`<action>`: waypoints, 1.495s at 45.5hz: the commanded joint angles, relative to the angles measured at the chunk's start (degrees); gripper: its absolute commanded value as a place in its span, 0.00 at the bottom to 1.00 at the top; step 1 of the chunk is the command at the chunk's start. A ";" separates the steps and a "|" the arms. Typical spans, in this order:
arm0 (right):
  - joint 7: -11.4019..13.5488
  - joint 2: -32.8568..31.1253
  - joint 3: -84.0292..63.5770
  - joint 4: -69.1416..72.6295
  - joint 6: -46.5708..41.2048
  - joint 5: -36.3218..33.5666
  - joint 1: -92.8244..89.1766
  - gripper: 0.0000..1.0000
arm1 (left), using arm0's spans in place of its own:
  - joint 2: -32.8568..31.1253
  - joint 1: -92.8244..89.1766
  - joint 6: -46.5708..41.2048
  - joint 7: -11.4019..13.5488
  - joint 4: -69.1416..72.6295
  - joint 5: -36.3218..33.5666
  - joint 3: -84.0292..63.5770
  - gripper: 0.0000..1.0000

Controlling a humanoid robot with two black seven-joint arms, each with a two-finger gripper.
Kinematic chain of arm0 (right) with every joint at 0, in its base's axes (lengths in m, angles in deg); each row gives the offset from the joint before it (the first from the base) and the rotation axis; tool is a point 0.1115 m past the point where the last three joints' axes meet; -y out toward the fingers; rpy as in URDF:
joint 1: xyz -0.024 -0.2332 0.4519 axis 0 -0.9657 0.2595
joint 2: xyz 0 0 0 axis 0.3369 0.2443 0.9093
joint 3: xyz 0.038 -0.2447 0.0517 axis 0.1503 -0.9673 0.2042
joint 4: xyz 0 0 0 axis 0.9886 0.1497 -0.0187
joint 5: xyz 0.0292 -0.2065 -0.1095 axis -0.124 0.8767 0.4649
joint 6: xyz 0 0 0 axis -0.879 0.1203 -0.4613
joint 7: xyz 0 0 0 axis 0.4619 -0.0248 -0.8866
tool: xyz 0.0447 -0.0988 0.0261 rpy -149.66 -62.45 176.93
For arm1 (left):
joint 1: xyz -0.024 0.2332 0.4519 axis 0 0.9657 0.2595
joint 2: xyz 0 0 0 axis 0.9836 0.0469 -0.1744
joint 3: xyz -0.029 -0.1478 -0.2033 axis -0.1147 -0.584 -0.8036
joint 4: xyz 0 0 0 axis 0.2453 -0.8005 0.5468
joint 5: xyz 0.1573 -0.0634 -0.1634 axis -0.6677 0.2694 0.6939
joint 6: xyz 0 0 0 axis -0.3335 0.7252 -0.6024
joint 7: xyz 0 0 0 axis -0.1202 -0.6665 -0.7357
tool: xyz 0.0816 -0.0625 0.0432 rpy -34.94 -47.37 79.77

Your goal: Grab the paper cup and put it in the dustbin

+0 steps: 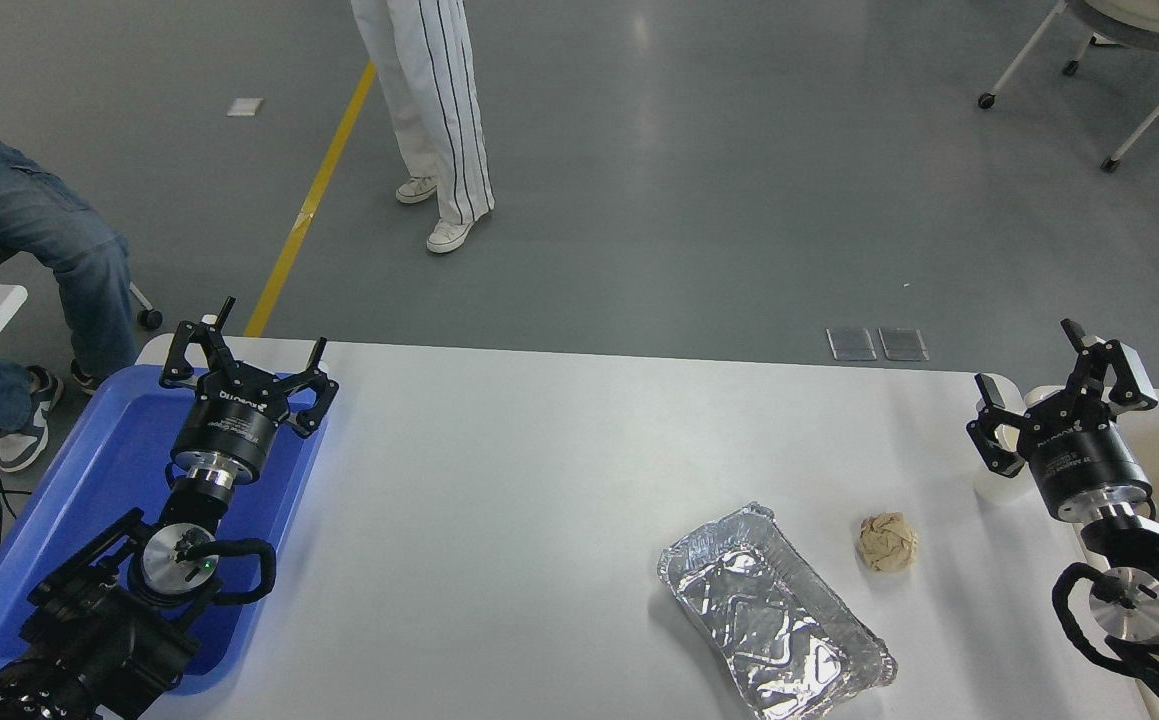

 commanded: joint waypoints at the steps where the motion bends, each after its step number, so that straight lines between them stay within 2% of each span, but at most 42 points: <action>1: 0.02 0.04 0.01 -0.12 0.02 0.01 -0.05 1.00 | -0.05 0.00 0.00 0.00 0.00 0.08 0.00 1.00; 8: 0.02 0.04 0.01 -0.12 0.02 0.01 0.04 1.00 | -0.05 0.00 0.00 0.70 0.00 0.08 0.00 1.00; 51: 0.02 0.04 0.45 -0.12 0.37 -0.17 -1.19 1.00 | -0.05 0.00 0.00 0.70 0.00 0.08 0.00 1.00; 68: 0.02 -3.30 0.36 0.50 0.63 -1.13 -1.98 1.00 | -0.05 0.00 0.00 0.79 0.00 0.08 0.00 1.00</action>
